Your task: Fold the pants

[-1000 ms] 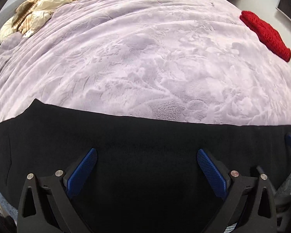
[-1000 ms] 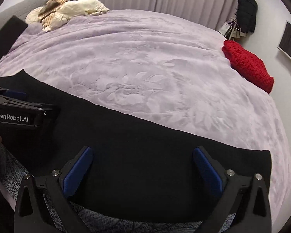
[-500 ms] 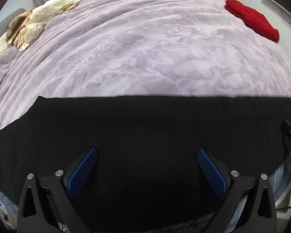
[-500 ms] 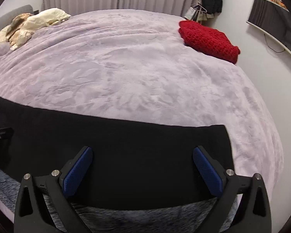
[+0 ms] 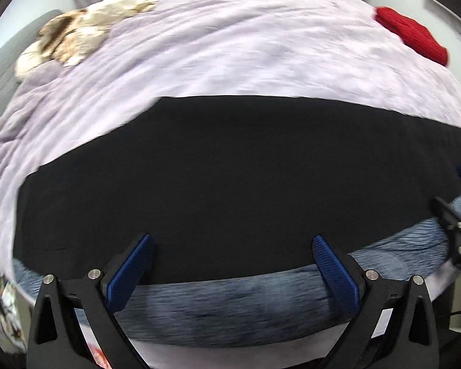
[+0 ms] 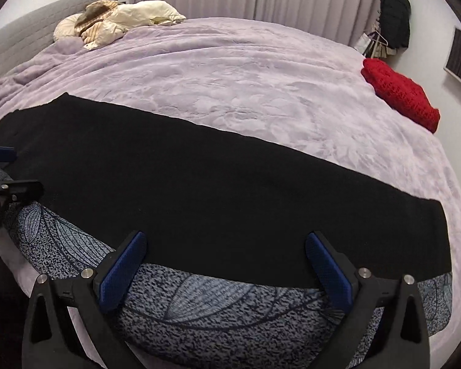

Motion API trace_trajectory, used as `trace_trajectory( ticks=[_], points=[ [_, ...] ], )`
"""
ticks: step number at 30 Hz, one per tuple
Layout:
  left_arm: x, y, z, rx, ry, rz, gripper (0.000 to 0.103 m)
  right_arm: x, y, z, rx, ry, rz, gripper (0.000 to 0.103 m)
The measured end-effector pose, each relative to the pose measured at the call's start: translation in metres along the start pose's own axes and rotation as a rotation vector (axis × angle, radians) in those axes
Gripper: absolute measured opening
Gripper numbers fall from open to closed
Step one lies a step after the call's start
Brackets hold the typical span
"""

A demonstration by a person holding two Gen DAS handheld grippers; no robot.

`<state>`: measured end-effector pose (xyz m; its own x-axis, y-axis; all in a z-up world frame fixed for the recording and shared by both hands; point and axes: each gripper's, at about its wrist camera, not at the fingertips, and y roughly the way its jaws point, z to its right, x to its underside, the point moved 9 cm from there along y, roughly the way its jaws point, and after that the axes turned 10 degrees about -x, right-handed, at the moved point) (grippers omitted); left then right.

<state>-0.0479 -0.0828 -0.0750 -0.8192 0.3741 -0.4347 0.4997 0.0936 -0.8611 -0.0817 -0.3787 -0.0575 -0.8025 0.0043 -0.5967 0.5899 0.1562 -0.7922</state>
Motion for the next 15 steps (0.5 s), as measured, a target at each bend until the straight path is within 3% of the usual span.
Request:
trace_trajectory(
  ticks=[3, 6, 12, 15],
  points=[
    [0.003, 0.015, -0.052, -0.074, -0.081, -0.013, 0.103, 0.003, -0.002, 0.012, -0.010, 0.017, 0.001, 0.102],
    [0.015, 0.036, -0.093, -0.023, -0.205, -0.073, 0.103, 0.002, -0.001, 0.009, 0.004, 0.016, -0.008, 0.103],
    [0.027, 0.033, -0.145, -0.029, -0.234, -0.043, 0.103, 0.001, -0.001, 0.010, 0.011, 0.023, -0.027, 0.103],
    [0.017, 0.039, -0.194, 0.000, -0.361, -0.040, 0.103, 0.000, -0.001, 0.009, 0.016, 0.031, -0.045, 0.103]
  ],
)
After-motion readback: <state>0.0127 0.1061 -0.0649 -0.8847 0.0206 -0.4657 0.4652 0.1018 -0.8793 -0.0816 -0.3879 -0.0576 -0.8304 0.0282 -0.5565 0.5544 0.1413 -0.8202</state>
